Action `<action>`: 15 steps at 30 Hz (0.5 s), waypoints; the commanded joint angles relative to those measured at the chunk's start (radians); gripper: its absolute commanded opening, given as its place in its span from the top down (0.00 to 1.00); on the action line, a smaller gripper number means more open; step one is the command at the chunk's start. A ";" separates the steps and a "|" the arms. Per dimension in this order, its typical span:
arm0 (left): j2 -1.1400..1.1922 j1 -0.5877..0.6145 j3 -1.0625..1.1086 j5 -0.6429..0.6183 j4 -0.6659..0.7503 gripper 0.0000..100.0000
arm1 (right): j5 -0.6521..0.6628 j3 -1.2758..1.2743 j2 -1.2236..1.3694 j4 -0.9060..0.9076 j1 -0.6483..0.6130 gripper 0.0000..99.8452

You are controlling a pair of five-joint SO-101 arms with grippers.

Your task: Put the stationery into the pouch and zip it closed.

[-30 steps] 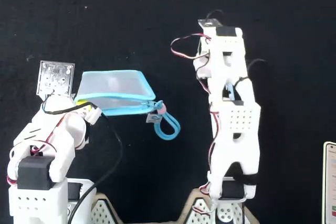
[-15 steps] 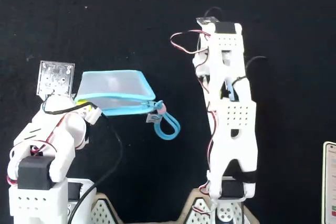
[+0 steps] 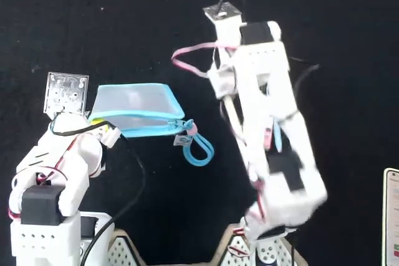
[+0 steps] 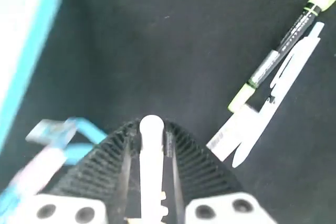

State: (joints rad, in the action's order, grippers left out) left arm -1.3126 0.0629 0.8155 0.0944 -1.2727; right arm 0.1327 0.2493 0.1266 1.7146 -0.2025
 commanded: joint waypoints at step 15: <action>-0.006 0.010 -0.012 0.011 -0.003 0.97 | -0.002 -0.591 -1.383 -0.488 -0.416 0.99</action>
State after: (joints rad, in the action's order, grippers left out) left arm -1.3126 0.0629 0.8155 0.0944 -1.2727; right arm 0.1312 -0.3107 -1.1285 1.3372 -0.5585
